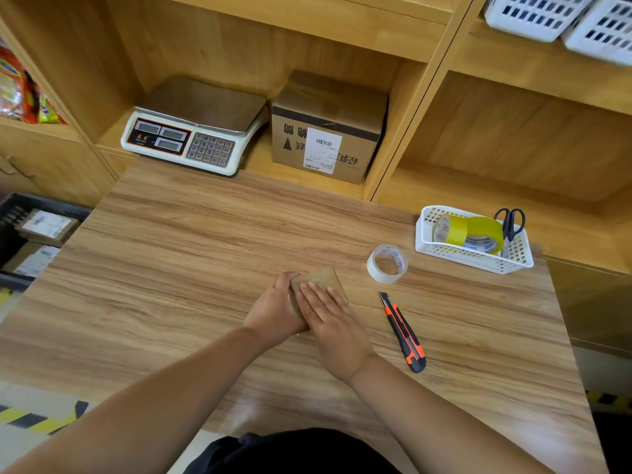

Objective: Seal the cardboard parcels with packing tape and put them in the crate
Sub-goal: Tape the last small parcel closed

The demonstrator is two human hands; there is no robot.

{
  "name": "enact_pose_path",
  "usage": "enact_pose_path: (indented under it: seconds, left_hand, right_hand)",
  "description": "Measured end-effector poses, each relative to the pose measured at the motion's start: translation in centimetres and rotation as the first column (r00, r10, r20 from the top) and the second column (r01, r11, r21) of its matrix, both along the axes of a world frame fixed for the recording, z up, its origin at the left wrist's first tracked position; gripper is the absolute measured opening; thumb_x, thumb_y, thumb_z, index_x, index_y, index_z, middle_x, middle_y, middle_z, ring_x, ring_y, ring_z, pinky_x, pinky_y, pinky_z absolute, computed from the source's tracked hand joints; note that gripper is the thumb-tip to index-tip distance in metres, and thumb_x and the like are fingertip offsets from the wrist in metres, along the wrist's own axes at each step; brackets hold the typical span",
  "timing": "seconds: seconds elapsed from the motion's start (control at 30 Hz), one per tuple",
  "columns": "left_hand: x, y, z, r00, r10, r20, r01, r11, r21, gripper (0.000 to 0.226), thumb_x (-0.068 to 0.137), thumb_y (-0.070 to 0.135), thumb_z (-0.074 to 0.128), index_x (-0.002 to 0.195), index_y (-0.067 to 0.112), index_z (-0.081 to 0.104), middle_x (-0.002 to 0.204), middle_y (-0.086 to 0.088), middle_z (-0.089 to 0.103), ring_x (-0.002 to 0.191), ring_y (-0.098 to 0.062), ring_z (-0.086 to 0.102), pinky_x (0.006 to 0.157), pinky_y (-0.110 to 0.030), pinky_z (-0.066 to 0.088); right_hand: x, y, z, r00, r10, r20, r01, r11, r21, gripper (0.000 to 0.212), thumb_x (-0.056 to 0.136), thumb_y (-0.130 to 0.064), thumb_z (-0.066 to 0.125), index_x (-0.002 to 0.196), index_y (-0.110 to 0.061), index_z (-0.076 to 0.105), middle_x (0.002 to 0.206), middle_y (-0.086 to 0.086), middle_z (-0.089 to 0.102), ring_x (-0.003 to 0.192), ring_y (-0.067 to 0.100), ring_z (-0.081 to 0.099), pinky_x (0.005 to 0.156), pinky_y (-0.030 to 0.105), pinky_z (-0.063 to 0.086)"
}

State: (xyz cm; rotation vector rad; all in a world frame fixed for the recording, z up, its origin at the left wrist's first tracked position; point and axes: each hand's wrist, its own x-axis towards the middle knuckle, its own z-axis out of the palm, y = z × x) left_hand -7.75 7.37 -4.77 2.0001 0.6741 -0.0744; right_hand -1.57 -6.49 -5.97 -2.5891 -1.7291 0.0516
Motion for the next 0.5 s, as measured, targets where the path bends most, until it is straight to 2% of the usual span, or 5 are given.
enact_pose_path:
  seconds: [0.17, 0.27, 0.37, 0.5]
  left_hand:
    - [0.1, -0.2, -0.1, 1.0, 0.007, 0.021, -0.007, 1.0, -0.003, 0.086, 0.066, 0.029, 0.081, 0.137, 0.02, 0.034, 0.127, 0.003, 0.049, 0.107, -0.011, 0.052, 0.089, -0.022, 0.044]
    - [0.0, -0.5, -0.4, 0.999, 0.009, 0.043, -0.01, 1.0, 0.024, 0.09, 0.061, 0.033, 0.085, 0.135, 0.02, 0.036, 0.123, 0.007, 0.048, 0.107, -0.009, 0.05, 0.088, -0.019, 0.041]
    - [-0.1, -0.4, -0.6, 0.999, -0.008, 0.033, 0.006, 0.999, 0.051, 0.091, 0.059, 0.032, 0.086, 0.134, 0.02, 0.036, 0.119, 0.007, 0.047, 0.11, -0.011, 0.05, 0.09, -0.022, 0.043]
    - [0.0, -0.3, -0.7, 1.0, -0.022, 0.006, 0.021, 0.998, 0.056, 0.091, 0.057, 0.03, 0.086, 0.132, 0.021, 0.035, 0.119, 0.007, 0.046, 0.109, -0.013, 0.049, 0.091, -0.027, 0.046]
  right_hand:
    - [-0.1, 0.1, -0.4, 0.997, -0.044, 0.059, 0.043, 0.999, 0.012, 0.066, 0.077, -0.014, 0.029, 0.141, -0.004, 0.042, 0.149, 0.01, 0.04, 0.139, 0.023, 0.035, 0.111, 0.042, 0.021]
    - [0.5, 0.4, -0.6, 0.989, -0.116, 0.09, 0.114, 0.993, 0.027, 0.075, 0.072, -0.015, 0.051, 0.143, -0.003, 0.034, 0.151, 0.013, 0.035, 0.14, 0.026, 0.033, 0.116, 0.041, 0.023]
    - [1.9, 0.6, -0.2, 0.979, -0.181, 0.097, 0.181, 0.983, 0.011, 0.085, 0.063, -0.014, 0.072, 0.14, -0.001, 0.041, 0.146, 0.015, 0.042, 0.135, 0.026, 0.04, 0.111, 0.039, 0.032]
    - [3.0, -0.2, 0.0, 0.986, -0.105, 0.132, 0.108, 0.994, -0.018, 0.081, 0.068, -0.014, 0.067, 0.142, -0.001, 0.037, 0.149, 0.014, 0.038, 0.137, 0.024, 0.037, 0.111, 0.04, 0.03]
